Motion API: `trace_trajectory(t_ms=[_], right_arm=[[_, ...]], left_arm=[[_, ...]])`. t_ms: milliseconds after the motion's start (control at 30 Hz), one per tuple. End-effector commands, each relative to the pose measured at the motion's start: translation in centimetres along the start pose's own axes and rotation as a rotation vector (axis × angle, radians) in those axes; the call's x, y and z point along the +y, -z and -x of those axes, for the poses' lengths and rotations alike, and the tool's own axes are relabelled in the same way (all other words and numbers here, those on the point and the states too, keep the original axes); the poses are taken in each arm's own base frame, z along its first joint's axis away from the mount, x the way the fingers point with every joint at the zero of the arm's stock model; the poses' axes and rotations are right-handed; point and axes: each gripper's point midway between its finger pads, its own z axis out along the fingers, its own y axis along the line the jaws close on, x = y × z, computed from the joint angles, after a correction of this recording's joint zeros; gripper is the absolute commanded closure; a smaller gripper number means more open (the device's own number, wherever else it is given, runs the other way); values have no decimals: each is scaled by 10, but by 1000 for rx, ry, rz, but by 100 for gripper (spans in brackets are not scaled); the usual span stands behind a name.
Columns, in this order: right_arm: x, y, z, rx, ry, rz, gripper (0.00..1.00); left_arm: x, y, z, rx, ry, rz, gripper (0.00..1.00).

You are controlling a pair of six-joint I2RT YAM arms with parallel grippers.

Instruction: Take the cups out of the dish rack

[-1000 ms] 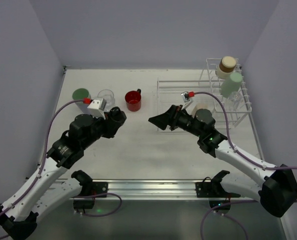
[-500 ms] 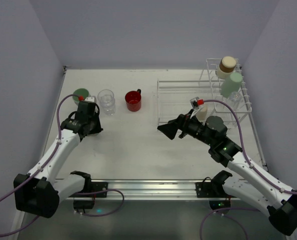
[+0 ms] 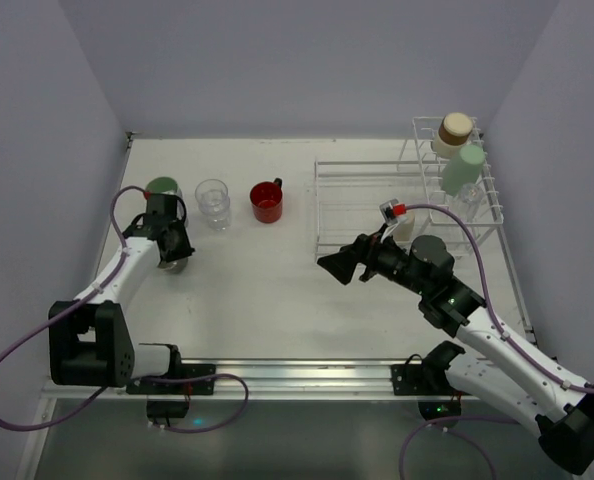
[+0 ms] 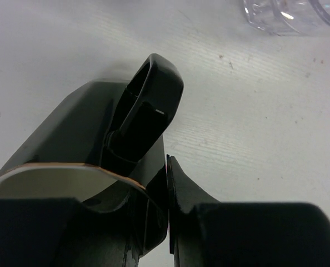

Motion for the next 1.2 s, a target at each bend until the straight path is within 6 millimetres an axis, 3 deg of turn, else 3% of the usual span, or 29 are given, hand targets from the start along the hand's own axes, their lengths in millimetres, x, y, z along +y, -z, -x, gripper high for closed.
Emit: trace_trajectory(t_ms=[0,167,267,367,600,767,833,900,1000,1100,1133,1167], right_arm=[[2,2,-1,2,25,8,1],[-4,-1,-2,13,31,-18,1],[-11,-3,-2,15,38,-49,1],[-20,-4,0,12,51,-100,2],[-26,-10,-4,69,58,-156,13],[-32,-15,12,85,107,-252,19],[-32,-14,17,80,119,-278,23],[-20,-8,35,42,131,-271,26],[4,8,70,-50,152,-243,31],[43,41,111,-190,181,-158,39],[58,59,123,-248,189,-124,41],[67,72,137,-301,195,-115,43]], left_arm=[[11,-4,30,-93,-2,58,65],[11,4,36,-128,-6,49,30],[8,18,44,-180,2,19,14],[2,34,53,-248,15,-29,5],[-17,80,68,-418,19,-183,0],[-37,103,59,-483,-6,-337,0],[-53,112,54,-487,-30,-431,0],[-68,123,50,-500,-45,-516,0],[-113,155,42,-508,-92,-734,1],[-152,184,43,-550,-127,-853,2],[-175,202,37,-557,-165,-915,2],[-191,206,39,-567,-186,-946,2]])
